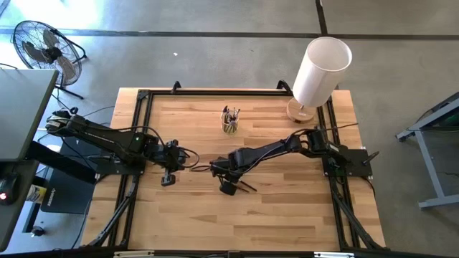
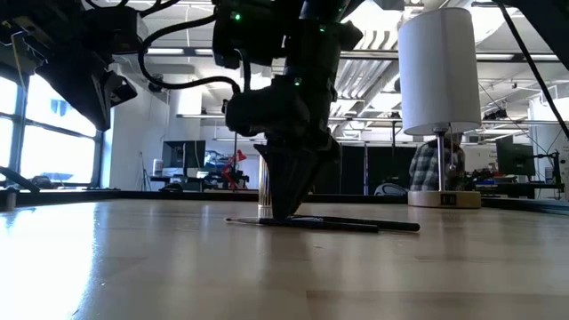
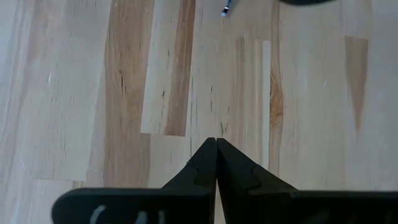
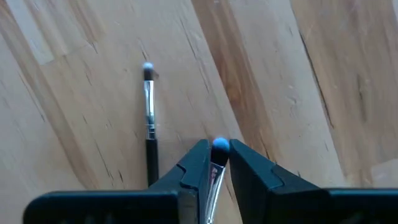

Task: Put items in baskets/containers
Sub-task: Put the foundation brush into the pen holder

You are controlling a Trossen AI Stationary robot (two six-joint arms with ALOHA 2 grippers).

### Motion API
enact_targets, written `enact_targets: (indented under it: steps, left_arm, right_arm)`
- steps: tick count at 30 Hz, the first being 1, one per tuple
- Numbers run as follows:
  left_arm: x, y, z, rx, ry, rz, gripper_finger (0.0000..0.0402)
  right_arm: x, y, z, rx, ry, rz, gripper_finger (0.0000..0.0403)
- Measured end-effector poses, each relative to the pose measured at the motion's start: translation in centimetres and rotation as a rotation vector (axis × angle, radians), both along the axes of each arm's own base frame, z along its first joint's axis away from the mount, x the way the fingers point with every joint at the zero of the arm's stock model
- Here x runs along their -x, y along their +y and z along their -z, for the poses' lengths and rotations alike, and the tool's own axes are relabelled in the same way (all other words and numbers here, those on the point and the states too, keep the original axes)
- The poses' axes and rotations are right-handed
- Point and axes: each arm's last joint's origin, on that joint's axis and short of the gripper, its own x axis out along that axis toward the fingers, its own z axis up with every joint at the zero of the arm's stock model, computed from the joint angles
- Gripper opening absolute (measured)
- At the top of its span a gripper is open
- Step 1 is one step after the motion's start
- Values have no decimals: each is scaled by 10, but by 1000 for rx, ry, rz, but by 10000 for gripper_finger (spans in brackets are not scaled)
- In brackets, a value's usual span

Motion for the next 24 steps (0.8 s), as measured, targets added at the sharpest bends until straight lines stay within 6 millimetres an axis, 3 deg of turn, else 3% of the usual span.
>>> enact_targets:
  steps: [8,14,20,24]
  left_arm:
    - [1,0,1,-3,15,0,0]
    - [1,0,1,-3,13,0,0]
    - [1,0,0,-2,9,0,0]
    - [0,0,0,-11,4,11,0]
  right_arm:
    - [0,0,2,-12,12,-18,7]
    - [4,-1,-4,12,19,8,3]
    - [25,1,-37,125,53,7,1]
    - [58,-3,-39,109,46,41,1]
